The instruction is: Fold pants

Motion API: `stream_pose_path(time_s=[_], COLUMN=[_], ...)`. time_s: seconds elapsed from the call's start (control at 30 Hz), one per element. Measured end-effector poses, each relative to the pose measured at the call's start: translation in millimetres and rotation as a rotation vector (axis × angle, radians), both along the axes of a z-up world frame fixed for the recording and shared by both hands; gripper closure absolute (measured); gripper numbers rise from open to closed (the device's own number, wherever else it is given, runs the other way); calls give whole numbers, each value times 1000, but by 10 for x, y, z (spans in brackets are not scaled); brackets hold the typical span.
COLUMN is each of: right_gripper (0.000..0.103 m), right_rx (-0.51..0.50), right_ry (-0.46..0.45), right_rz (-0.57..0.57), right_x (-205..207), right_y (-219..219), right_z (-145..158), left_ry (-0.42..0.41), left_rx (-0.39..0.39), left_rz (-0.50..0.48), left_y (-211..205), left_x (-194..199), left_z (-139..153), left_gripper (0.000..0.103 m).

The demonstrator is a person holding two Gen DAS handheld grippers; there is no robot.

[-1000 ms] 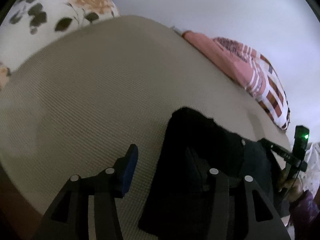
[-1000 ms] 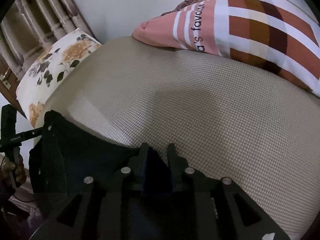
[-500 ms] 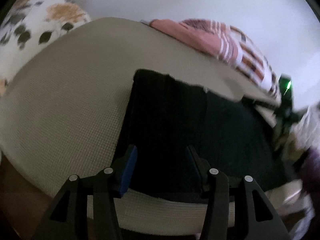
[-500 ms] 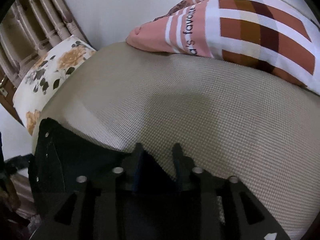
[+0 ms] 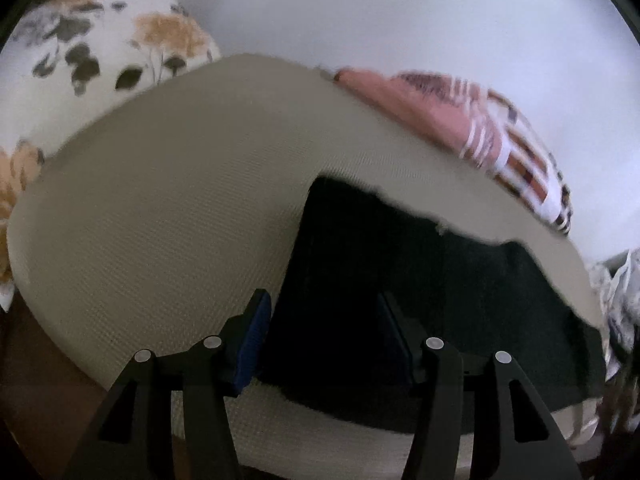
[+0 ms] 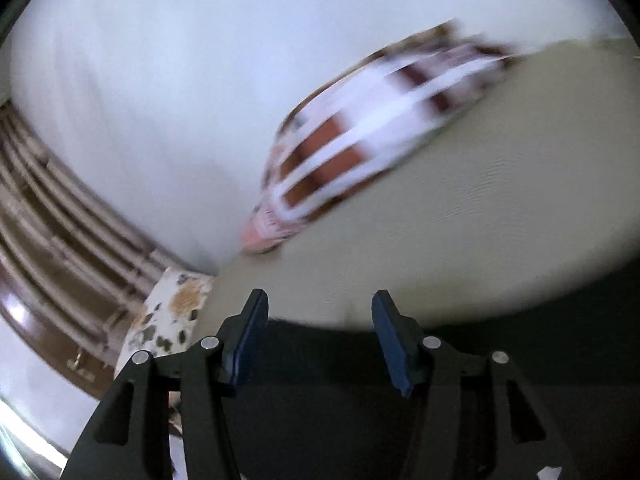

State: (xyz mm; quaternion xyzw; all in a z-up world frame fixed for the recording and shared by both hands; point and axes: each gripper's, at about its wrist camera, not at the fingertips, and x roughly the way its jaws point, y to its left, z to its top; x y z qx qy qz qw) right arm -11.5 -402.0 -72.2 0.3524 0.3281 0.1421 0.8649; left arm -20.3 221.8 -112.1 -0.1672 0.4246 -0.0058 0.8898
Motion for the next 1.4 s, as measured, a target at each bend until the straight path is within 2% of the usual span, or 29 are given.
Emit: stream_pose_path(time_s=[0.13, 0.23, 0.3, 0.37, 0.47, 0.5, 0.6, 0.67, 0.8, 0.93, 1.0, 1.1, 1.2, 1.4], right_gripper=[50, 50, 50, 50, 50, 50, 50, 50, 51, 51, 42, 35, 33, 33], right_rx=[-15, 89, 162, 186, 212, 215, 227, 205, 140, 23, -23, -41, -76, -48], right_ry=[96, 145, 136, 116, 73, 64, 29, 34, 35, 51, 68, 71, 73, 52], right_rz=[-255, -479, -586, -637, -606, -593, -558, -545, -529, -521, -511, -493, -490, -481], right_x=[-1429, -2377, -2816, -3021, -2954, -2891, -2710, -2544, -2353, -2148, -2091, -2089, -2077, -2058], right_y=[-938, -1525, -1751, -1858, -1873, -1867, -1896, -1896, -1897, -1811, -1752, -1673, -1585, -1479], right_z=[-158, -432, -569, -627, -630, -633, -652, -655, -641, -565, -534, -500, -494, -492], left_ry=[-49, -43, -17, 15, 67, 85, 60, 68, 68, 33, 27, 28, 33, 32], left_rx=[32, 16, -3, 26, 27, 60, 158, 168, 141, 26, -13, -24, -13, -18], left_rz=[-75, -109, -140, -153, -190, -197, -207, -202, -181, -154, -152, -172, -205, -253], left_y=[-263, -502, -662, -813, -1001, -1070, -1183, -1193, -1164, -1095, -1105, -1188, -1297, -1477], left_x=[-6, -17, -1, 10, 17, 13, -15, -13, -25, -19, -12, -10, -14, -29], left_z=[234, 262, 195, 99, -80, -147, -190, -206, -166, -75, -39, 1, 24, 83], left_gripper=[47, 46, 46, 46, 46, 46, 46, 46, 46, 46, 46, 46, 45, 45])
